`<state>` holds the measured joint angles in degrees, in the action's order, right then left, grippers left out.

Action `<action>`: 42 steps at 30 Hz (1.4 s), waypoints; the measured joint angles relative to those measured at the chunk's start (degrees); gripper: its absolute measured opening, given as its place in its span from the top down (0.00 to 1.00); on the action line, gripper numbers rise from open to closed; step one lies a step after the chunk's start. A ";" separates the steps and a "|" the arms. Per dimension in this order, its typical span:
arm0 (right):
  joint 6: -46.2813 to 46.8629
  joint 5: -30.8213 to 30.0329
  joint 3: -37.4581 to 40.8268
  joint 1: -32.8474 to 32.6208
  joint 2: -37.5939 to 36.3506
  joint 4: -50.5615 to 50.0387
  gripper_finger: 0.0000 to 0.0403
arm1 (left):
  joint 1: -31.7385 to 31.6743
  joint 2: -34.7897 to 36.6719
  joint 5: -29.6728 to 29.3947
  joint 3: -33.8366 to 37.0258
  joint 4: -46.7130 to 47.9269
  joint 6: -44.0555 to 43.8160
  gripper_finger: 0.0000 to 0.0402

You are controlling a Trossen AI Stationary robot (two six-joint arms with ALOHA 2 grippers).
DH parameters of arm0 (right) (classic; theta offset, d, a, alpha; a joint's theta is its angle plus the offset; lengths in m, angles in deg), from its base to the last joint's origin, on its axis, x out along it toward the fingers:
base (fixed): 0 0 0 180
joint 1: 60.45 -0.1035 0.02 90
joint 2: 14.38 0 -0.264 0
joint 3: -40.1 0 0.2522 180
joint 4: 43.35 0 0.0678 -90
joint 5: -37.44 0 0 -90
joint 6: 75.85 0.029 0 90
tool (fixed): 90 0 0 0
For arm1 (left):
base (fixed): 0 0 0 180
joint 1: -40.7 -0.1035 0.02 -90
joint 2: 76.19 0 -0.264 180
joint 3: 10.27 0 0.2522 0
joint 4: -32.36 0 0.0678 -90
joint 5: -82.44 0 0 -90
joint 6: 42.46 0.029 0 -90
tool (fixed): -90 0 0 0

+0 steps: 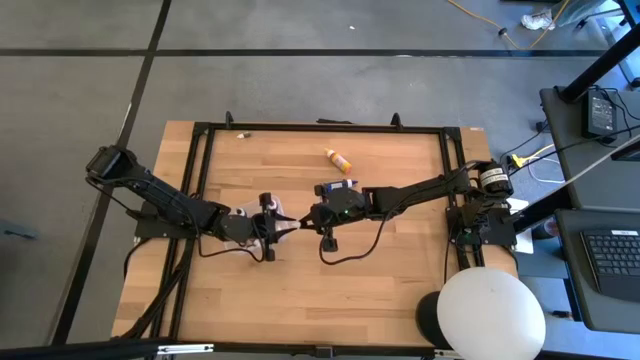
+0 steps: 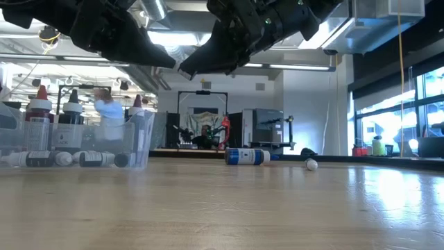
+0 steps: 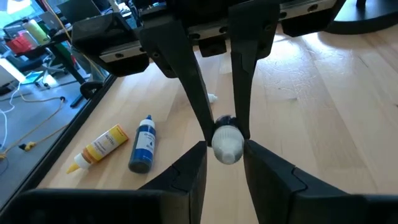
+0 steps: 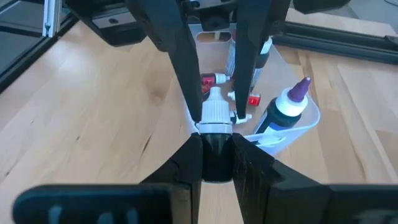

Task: Pick & Place food coloring
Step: Put the small green food coloring bottle into the transparent bin

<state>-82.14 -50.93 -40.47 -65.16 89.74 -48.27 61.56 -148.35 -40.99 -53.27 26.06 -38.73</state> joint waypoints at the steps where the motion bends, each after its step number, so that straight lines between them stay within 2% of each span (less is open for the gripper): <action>1: 0.00 0.02 0.00 0.00 0.00 -0.01 0.82 | 0.00 0.00 0.00 0.00 -0.26 0.43 0.75; 13: -0.04 -0.01 0.02 0.00 0.00 0.43 0.82 | 0.00 0.04 0.07 0.00 -1.63 0.57 0.85; 30: -0.19 -0.19 0.04 0.02 0.04 0.19 0.81 | -0.02 0.05 0.05 -0.04 -0.85 0.57 0.85; 34: -0.47 -0.46 0.04 0.16 0.04 0.21 0.75 | -0.02 0.05 0.04 -0.04 -0.77 0.62 0.85; 38: -2.66 -0.51 0.04 0.20 0.04 0.00 0.66 | -0.02 0.02 0.00 -0.02 -0.15 0.66 0.85; 42: -2.65 -6.07 0.04 0.14 -0.45 -1.66 0.58 | -0.01 0.04 -0.41 -0.03 1.37 0.40 0.85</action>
<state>-84.78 -56.99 -40.42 -65.02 89.29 -49.93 61.56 -148.31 -41.40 -53.30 27.42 -38.34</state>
